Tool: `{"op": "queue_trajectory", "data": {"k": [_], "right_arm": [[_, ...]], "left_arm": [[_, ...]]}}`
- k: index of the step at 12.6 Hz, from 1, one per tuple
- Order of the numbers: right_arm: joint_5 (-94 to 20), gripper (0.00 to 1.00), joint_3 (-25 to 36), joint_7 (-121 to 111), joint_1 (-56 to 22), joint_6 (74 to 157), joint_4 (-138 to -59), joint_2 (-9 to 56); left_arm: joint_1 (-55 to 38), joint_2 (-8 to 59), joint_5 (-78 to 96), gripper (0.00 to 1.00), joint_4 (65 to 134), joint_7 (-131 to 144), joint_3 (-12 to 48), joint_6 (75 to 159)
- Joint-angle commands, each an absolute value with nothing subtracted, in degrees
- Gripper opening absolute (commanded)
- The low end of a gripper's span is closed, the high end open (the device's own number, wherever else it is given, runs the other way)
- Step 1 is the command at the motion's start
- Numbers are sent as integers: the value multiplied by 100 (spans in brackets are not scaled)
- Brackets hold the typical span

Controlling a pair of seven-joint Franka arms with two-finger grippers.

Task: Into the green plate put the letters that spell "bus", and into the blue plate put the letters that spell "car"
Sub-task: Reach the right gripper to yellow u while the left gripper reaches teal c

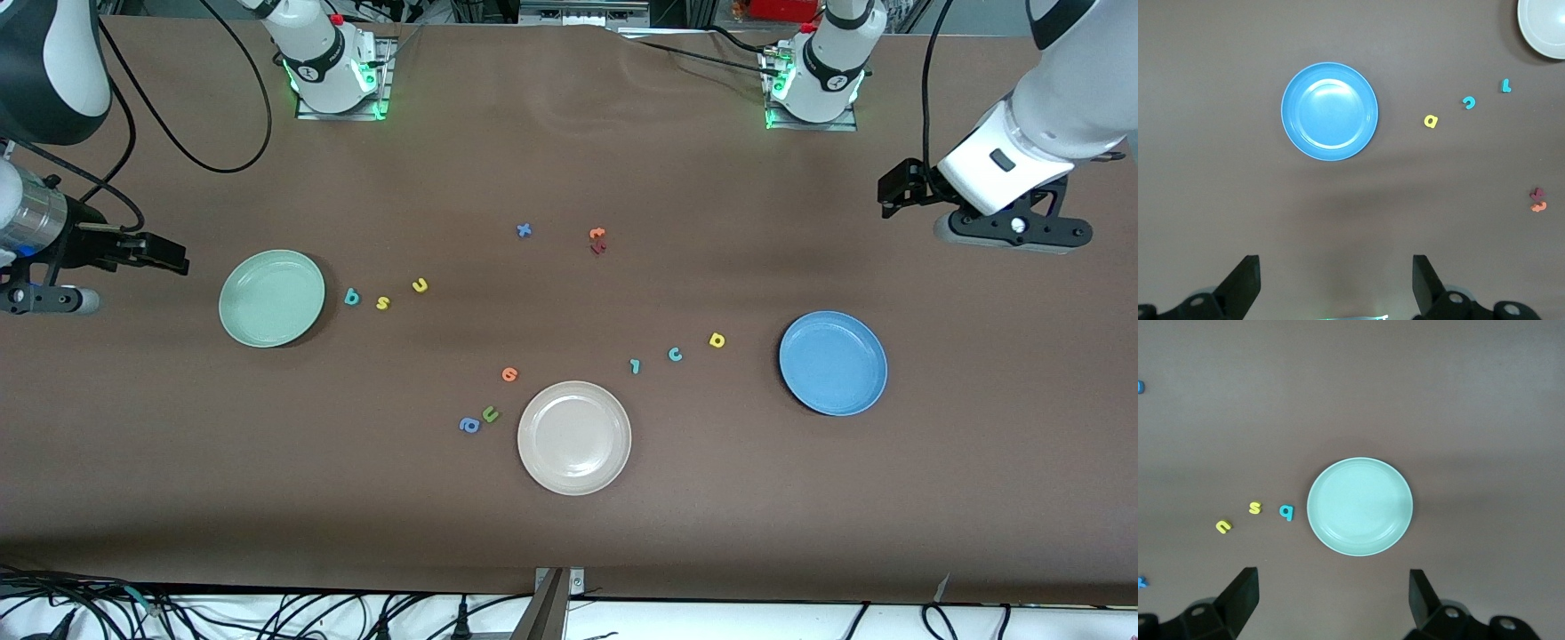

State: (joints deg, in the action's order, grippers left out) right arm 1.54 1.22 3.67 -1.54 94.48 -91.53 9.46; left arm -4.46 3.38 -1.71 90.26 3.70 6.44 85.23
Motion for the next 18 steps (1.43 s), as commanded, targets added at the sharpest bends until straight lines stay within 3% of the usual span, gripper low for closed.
{"op": "queue_trajectory", "data": {"k": [1, 6, 13, 16, 18], "right_arm": [[149, 99, -288, 1236, -158, 9475, -9308, 826], [45, 99, -1150, 3439, -176, 9781, -9438, 1221], [-17, 99, -1846, 5685, -167, 12082, -11774, 1230], [-149, 98, -1994, 6142, -167, 13022, -12347, 1633], [-149, 98, -2091, 6441, -167, 13786, -12480, 2019]], "left_arm": [[-536, 841, 348, 100, 8903, 404, 677, 8577], [-1343, 2440, 387, 100, 8526, 938, 800, 10060], [-1818, 3980, 352, 100, 8534, 923, 800, 12267], [-2196, 4726, 360, 96, 8604, 975, 774, 13321], [-2171, 4773, 360, 93, 8674, 932, 765, 13447]]}}
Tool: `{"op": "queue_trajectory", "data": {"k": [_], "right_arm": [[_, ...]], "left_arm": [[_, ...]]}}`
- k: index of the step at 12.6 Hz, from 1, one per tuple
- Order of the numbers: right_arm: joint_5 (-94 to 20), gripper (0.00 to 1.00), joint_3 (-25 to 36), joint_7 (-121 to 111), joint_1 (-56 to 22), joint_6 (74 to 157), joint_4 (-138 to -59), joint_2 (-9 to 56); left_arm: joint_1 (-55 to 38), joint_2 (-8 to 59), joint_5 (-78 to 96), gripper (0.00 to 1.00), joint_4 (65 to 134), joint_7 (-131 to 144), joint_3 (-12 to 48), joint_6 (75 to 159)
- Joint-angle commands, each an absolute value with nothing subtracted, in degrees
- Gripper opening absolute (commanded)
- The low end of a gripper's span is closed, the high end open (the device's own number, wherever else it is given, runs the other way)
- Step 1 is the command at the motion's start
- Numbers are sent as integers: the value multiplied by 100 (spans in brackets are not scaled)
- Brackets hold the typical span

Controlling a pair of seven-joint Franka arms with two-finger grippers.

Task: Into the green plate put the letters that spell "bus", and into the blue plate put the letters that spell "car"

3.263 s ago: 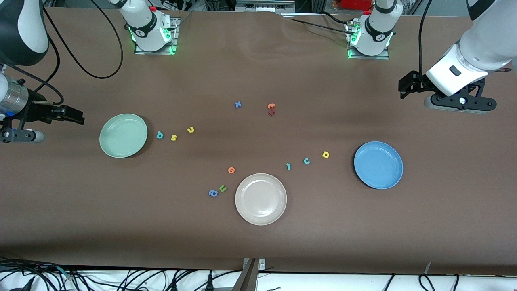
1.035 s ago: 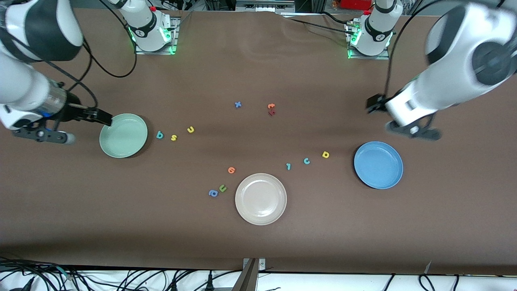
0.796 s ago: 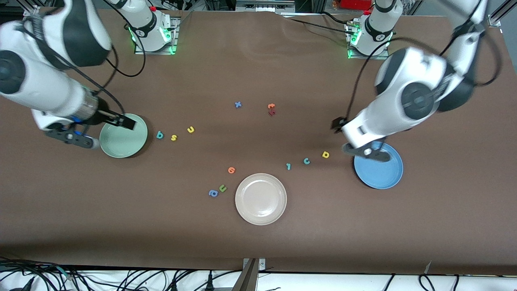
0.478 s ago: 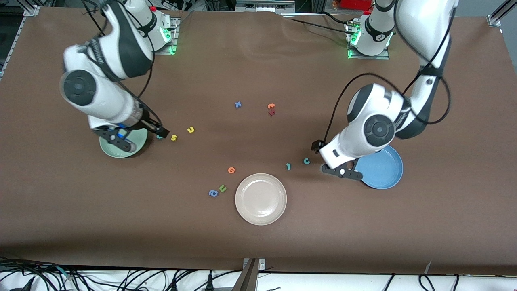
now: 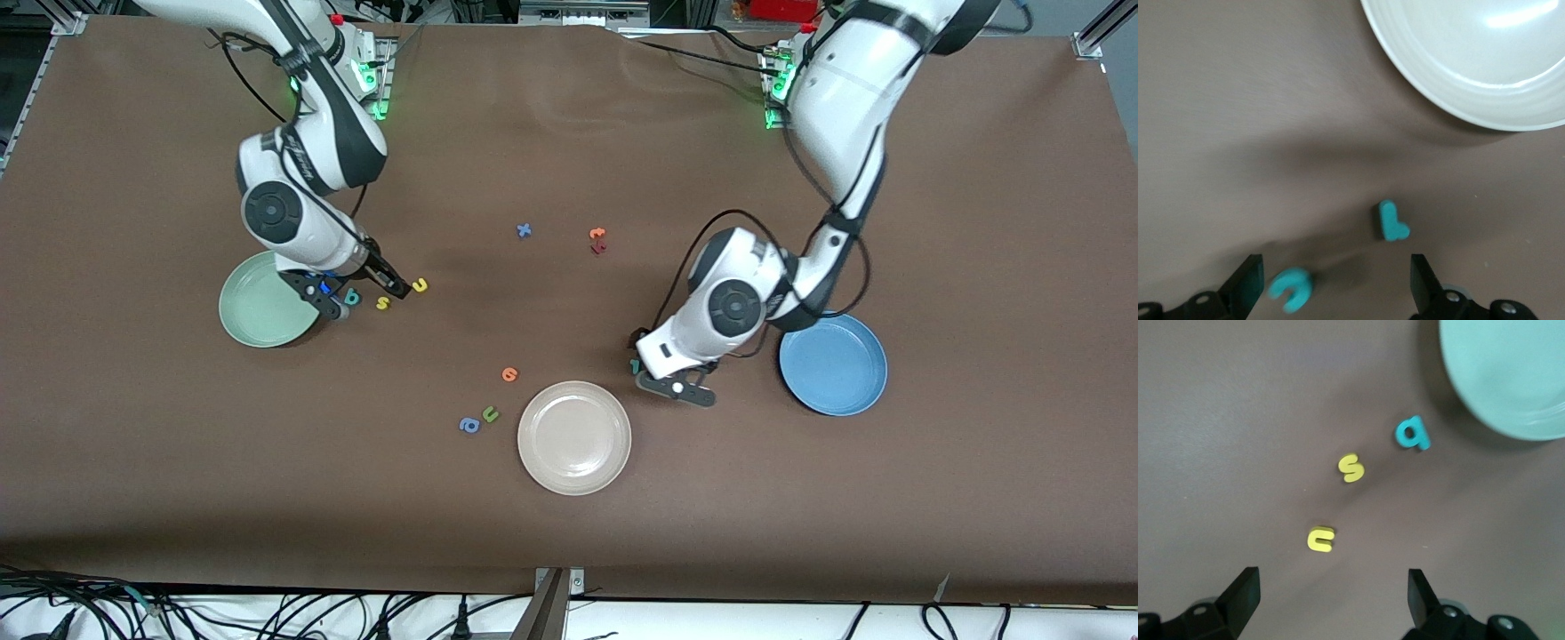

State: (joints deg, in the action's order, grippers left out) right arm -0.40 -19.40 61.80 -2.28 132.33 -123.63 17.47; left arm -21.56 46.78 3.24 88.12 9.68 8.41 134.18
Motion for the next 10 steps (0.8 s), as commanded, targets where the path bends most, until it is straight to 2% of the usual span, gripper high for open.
{"op": "queue_trajectory", "data": {"k": [1, 3, 6, 7, 9, 10], "right_arm": [[-149, 98, -2100, 6486, -176, 14025, -12480, 2195], [-141, 88, -2109, 6486, -176, 14334, -12576, 2355], [-114, 75, -2109, 6478, -220, 14773, -12840, 2364], [-114, 67, -2109, 6478, -237, 14888, -12910, 2364], [-114, 66, -2109, 6478, -255, 14976, -12999, 2355], [-114, 66, -2109, 6478, -255, 14994, -13034, 2355]], "left_arm": [[-2093, 4685, 343, 93, 8710, 914, 765, 13317], [-1978, 4448, 343, 93, 8780, 722, 773, 12869], [-2012, 4473, 343, 93, 8920, 712, 765, 12884], [-2056, 4508, 291, 93, 8982, 712, 765, 12885], [-2127, 4509, -25, 77, 9062, 729, 773, 12885], [-2136, 4509, -44, 65, 9079, 738, 765, 12885]]}}
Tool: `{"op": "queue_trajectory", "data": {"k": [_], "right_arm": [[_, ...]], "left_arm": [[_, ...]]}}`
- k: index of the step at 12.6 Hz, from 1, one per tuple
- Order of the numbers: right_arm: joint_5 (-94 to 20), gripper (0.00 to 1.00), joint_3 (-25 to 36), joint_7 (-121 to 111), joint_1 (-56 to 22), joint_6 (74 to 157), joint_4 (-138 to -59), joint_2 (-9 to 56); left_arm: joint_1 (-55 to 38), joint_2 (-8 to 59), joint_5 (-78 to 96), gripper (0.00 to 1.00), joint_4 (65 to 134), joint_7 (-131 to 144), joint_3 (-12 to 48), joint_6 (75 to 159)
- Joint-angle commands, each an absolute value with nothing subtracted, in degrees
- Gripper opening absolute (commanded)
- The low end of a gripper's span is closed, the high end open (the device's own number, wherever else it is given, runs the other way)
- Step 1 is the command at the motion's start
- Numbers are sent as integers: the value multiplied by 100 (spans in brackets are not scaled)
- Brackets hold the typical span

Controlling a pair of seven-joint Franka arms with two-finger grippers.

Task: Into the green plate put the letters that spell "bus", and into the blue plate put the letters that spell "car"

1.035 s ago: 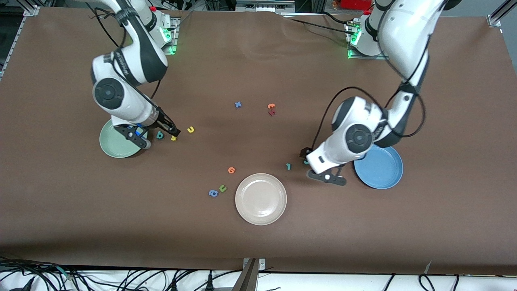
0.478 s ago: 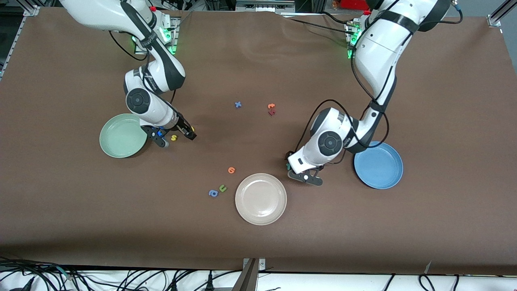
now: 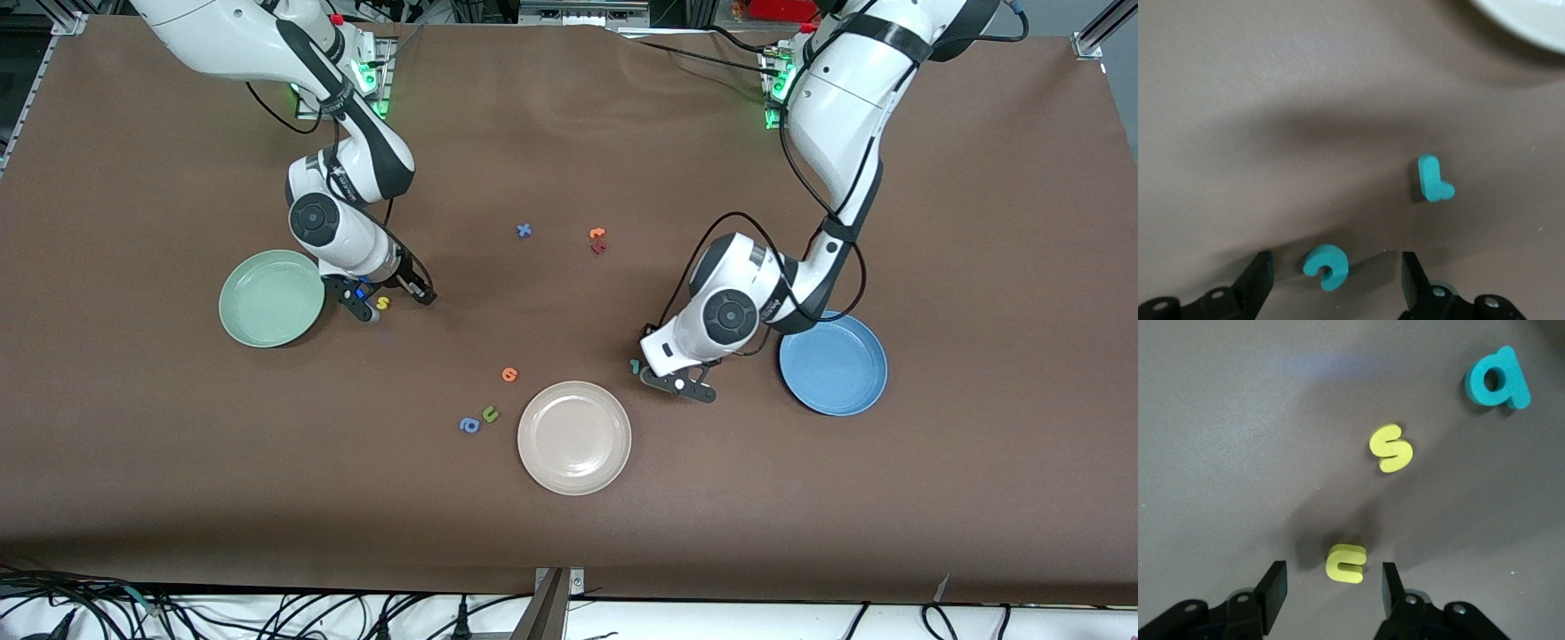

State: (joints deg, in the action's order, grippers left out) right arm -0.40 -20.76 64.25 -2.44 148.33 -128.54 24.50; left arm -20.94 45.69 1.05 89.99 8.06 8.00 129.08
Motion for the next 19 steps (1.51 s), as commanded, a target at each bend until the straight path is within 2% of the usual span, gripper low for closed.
{"op": "queue_trajectory", "data": {"k": [1, 3, 4, 6, 9, 11, 15, 17, 19], "right_arm": [[-114, 66, -2109, 6478, -264, 15099, -13069, 2355], [-114, 65, -2109, 6460, -272, 15363, -13192, 2373], [-114, 65, -2109, 6460, -264, 15363, -13201, 2373], [-114, 66, -2109, 6451, -272, 15372, -13201, 2417], [-105, 65, -2101, 6425, -264, 15372, -13201, 2435], [-62, 57, -2101, 6399, -264, 15433, -13201, 2478], [-18, 58, -2074, 6381, -264, 15557, -13192, 2558], [-18, 58, -2048, 6276, -264, 15557, -13192, 2558], [-9, 58, -2004, 6258, -264, 15565, -13192, 2558]], "left_arm": [[-2118, 4509, -53, 51, 9097, 738, 765, 12885], [-2118, 4509, -53, 37, 9079, 773, 773, 12885], [-2109, 4509, -53, 35, 9070, 773, 773, 12893], [-2109, 4483, -53, 24, 9044, 773, 773, 12894], [-2083, 4395, -53, 25, 9009, 782, 773, 12850], [-2005, 4089, -53, 26, 9009, 782, 756, 12728], [-1495, 3358, -61, 30, 9009, 642, 756, 11245], [-961, 3305, -70, 34, 9052, -127, 747, 10969], [-345, 3436, -70, 33, 9070, -1130, 747, 10969]]}}
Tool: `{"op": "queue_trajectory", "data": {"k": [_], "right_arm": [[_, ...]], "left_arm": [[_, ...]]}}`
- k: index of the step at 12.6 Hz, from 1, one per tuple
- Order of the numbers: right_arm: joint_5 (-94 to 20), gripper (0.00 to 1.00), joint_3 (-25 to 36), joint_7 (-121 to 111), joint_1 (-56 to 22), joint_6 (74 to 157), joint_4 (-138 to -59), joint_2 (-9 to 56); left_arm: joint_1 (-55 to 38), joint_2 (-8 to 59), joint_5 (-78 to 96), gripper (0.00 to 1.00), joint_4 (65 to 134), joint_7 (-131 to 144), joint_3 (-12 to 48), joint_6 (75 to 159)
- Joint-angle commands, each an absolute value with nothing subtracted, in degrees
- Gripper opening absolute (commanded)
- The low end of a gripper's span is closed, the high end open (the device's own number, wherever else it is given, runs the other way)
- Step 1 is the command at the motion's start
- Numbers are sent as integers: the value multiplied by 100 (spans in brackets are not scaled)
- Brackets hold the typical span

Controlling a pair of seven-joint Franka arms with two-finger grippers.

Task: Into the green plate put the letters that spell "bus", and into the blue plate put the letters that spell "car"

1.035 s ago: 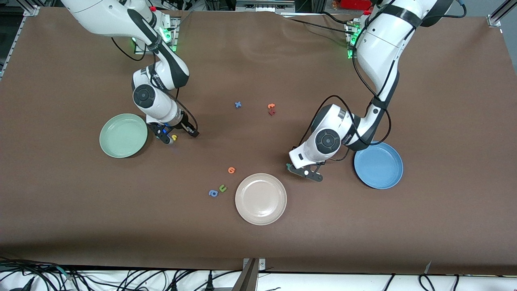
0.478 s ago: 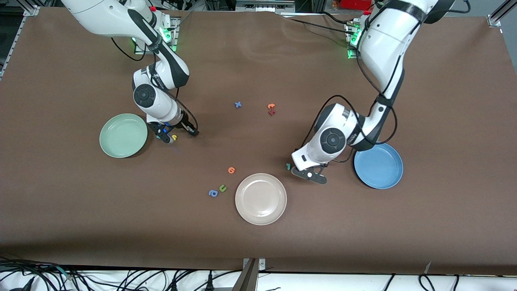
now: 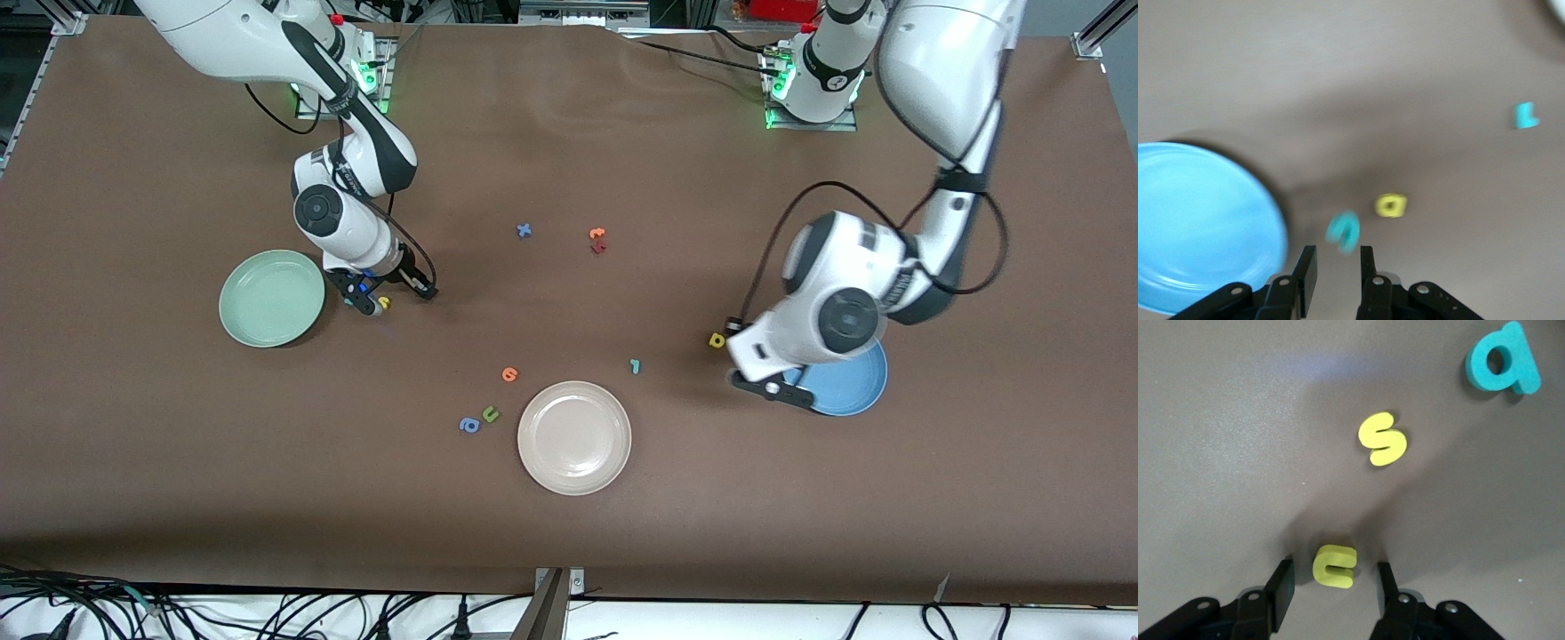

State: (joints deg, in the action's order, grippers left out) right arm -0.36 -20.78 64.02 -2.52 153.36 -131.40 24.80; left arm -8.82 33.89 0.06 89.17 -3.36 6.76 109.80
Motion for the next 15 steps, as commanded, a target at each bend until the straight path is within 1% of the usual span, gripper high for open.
{"op": "queue_trajectory", "data": {"k": [1, 2, 4, 5, 6, 7, 8, 9, 10, 11, 13, 15], "right_arm": [[-9, 58, -2004, 6232, -264, 15557, -13192, 2549], [-9, 52, -2004, 6179, -264, 15557, -13192, 2549], [-9, 27, -1969, 6170, -264, 15557, -13192, 2558], [-9, 16, -1960, 6170, -264, 15548, -13192, 2558], [-9, 12, -1969, 6170, -264, 15548, -13192, 2558], [-9, 10, -1969, 6179, -264, 15539, -13192, 2549], [-9, 9, -1960, 6179, -264, 15513, -13175, 2549], [-9, 9, -1960, 6179, -264, 15504, -13157, 2523], [-9, 9, -1960, 6153, -264, 15452, -13140, 2427], [-9, 9, -1951, 6135, -264, 15147, -13061, 2234], [-9, 9, -1820, 5882, -255, 13954, -12641, 1839], [-9, 9, -1418, 5102, -255, 12933, -12297, 1574]], "left_arm": [[-204, 3524, -123, 33, 9088, -1256, 747, 10969], [-150, 3585, -288, 33, 9114, -1266, 747, 10977], [-44, 3595, -431, 33, 9132, -1283, 765, 10986], [-61, 3595, -422, 32, 9132, -1283, 765, 10986], [-27, 3595, -422, 34, 9123, -1283, 773, 10986], [-35, 3595, -352, 48, 9097, -1283, 791, 10995], [-61, 3586, -265, 86, 9053, -1275, 861, 11021], [-105, 3595, -46, 100, 9027, -1240, 966, 11048], [-219, 3595, -9, 100, 9018, -1091, 1080, 11248], [-385, 3630, -70, 100, 9105, -1020, 1081, 11763], [-430, 3823, -123, 98, 9079, -1080, 1081, 12329], [-588, 4016, -786, 96, 9070, -1099, 1081, 12655]]}}
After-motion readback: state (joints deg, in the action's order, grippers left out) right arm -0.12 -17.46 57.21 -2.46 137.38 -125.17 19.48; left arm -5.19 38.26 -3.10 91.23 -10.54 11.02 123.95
